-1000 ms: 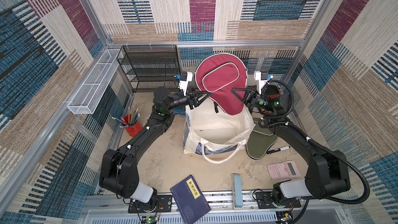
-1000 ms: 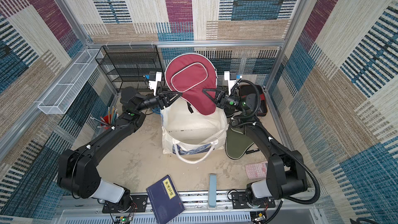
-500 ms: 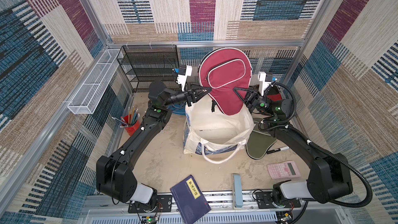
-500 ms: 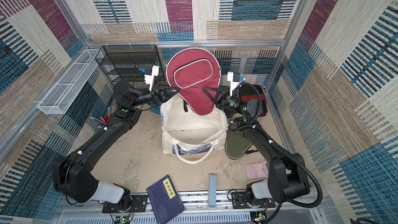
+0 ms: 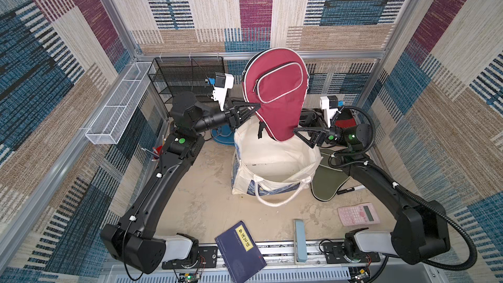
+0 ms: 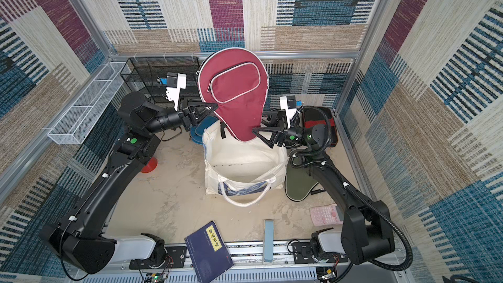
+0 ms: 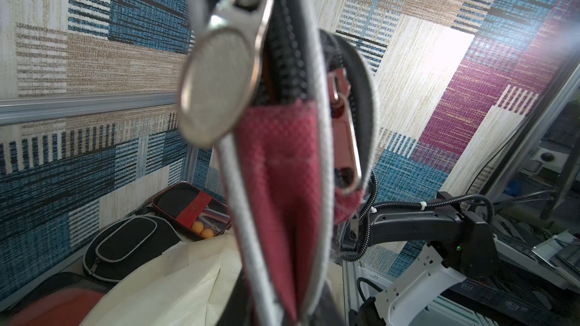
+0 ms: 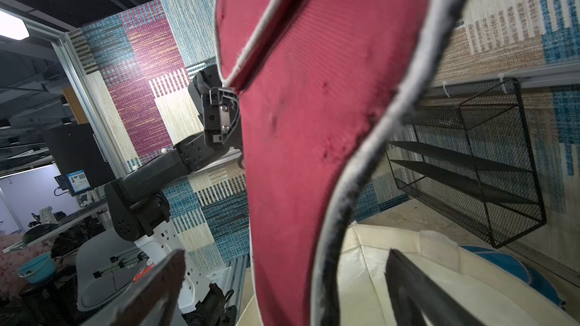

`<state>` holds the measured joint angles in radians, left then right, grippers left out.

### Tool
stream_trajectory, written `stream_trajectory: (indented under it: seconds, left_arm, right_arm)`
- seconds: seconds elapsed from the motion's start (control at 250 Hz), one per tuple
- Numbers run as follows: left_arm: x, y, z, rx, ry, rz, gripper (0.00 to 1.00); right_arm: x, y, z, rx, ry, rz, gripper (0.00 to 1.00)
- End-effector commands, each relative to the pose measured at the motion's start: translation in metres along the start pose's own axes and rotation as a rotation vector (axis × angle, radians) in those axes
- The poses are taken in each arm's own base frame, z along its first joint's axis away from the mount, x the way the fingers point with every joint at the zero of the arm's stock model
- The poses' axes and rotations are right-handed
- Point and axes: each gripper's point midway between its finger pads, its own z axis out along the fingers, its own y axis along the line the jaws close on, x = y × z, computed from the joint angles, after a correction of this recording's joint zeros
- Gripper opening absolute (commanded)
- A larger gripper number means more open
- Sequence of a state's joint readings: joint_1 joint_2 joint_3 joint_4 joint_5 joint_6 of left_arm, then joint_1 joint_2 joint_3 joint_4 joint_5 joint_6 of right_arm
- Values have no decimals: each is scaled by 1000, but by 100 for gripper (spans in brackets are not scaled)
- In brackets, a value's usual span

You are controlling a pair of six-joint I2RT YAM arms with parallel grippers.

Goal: Remove the ping pong set from the canvas bag
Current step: Pick up the ping pong set from the canvas bag, then place the ping pong set at the center of the board.

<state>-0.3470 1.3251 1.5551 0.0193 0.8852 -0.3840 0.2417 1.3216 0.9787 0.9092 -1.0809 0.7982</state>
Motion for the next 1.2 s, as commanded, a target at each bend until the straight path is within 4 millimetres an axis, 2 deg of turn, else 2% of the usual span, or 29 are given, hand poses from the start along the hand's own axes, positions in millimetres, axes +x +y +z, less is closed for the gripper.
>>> stream_trajectory:
  seconds: [0.0, 0.16, 0.348, 0.44, 0.644, 0.748, 0.96, 1.196]
  left_arm:
    - [-3, 3, -18, -142, 72, 76, 0]
    - [-1, 14, -68, -419, 242, 63, 0]
    - [-3, 32, -138, -728, 309, 7, 0]
    - [14, 44, -163, -840, 355, -56, 0]
    - [73, 66, -203, -994, 472, -204, 0]
    - [106, 77, -210, -1003, 514, -279, 0]
    - [170, 99, -196, -894, 546, -400, 0]
    - [224, 140, -195, -905, 594, -499, 0]
  right_arm:
    - [1, -3, -2, 29, 31, -24, 99]
    - [7, -14, -4, 120, 81, -54, 99]
    - [14, -17, -7, 145, 106, -62, 99]
    - [17, -16, -8, 140, 110, -59, 99]
    - [24, -14, -11, 137, 118, -50, 99]
    - [28, -15, -12, 139, 124, -43, 99]
    - [35, -19, -13, 139, 133, -28, 99]
    - [37, -23, -11, 131, 142, -20, 99]
